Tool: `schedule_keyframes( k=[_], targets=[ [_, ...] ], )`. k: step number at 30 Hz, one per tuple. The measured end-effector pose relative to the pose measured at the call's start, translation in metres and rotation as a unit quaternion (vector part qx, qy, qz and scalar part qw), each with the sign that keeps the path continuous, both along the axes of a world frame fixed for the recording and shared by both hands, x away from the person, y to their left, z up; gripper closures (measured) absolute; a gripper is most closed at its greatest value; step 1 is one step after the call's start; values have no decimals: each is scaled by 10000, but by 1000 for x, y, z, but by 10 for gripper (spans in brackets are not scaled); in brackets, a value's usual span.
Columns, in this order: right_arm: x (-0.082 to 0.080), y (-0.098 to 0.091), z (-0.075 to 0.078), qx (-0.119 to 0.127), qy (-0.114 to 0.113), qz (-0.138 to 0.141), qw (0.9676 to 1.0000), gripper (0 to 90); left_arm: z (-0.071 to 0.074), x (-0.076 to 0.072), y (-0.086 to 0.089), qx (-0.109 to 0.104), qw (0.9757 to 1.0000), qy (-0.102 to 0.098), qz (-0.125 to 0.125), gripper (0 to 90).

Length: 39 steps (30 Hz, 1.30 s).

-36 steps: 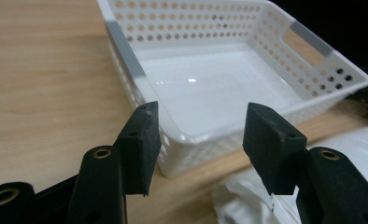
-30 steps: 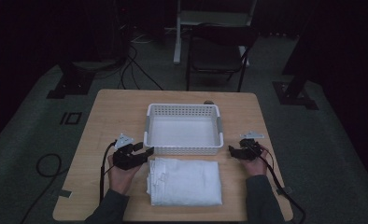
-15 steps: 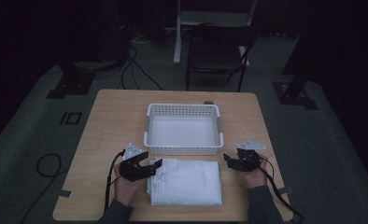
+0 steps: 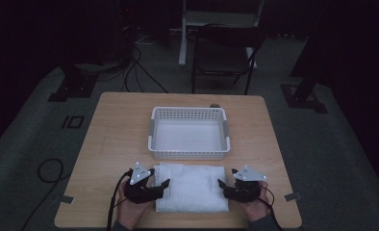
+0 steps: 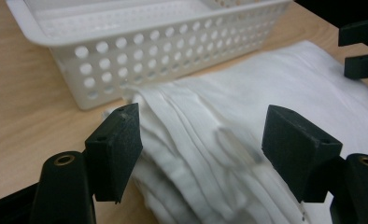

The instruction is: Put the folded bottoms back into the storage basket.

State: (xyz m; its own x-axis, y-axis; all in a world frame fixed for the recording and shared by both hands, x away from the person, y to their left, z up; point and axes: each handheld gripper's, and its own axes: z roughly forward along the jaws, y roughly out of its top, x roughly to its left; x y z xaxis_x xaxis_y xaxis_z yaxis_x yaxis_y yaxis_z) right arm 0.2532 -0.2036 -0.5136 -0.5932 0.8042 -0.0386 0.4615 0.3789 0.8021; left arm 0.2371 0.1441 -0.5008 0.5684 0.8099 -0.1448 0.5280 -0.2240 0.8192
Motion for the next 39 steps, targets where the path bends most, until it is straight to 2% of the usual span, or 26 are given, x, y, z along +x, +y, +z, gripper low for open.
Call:
schedule_keyframes(
  k=[4,7,9,12,14,16,21,23,25,28,31,39],
  targets=[
    [-15,4,-6,51,232,170,9996,332,-10,-7,2,-44,9997,206,-78,279],
    [-19,2,-13,268,482,157,9984,352,-23,-8,0,94,9991,399,-75,280],
    [-15,1,-17,357,692,190,9968,393,-27,-5,1,33,9989,466,-42,286],
    [-6,4,-21,456,1002,166,9938,499,-29,-2,0,80,9989,457,-52,295],
    [-1,6,-23,470,1079,187,9929,533,-31,1,0,83,9987,510,-29,302],
    [3,6,-24,479,1081,182,9928,540,-31,5,0,72,9987,506,11,307],
    [12,6,-26,602,1078,64,9923,531,-28,13,-2,223,9987,458,87,307],
    [17,8,-26,578,1024,25,9931,521,-28,17,-2,237,9986,462,109,307],
    [21,10,-25,485,946,-3,9943,517,-27,21,-2,278,9986,438,122,307],
    [29,17,-22,217,769,-31,9968,517,-26,27,-1,319,9985,401,173,307],
    [36,24,-21,43,648,-55,9979,518,-25,32,1,328,9984,409,216,307],
    [50,30,-20,-43,567,-86,9983,506,-27,49,6,174,9986,419,267,301]
  ],
)
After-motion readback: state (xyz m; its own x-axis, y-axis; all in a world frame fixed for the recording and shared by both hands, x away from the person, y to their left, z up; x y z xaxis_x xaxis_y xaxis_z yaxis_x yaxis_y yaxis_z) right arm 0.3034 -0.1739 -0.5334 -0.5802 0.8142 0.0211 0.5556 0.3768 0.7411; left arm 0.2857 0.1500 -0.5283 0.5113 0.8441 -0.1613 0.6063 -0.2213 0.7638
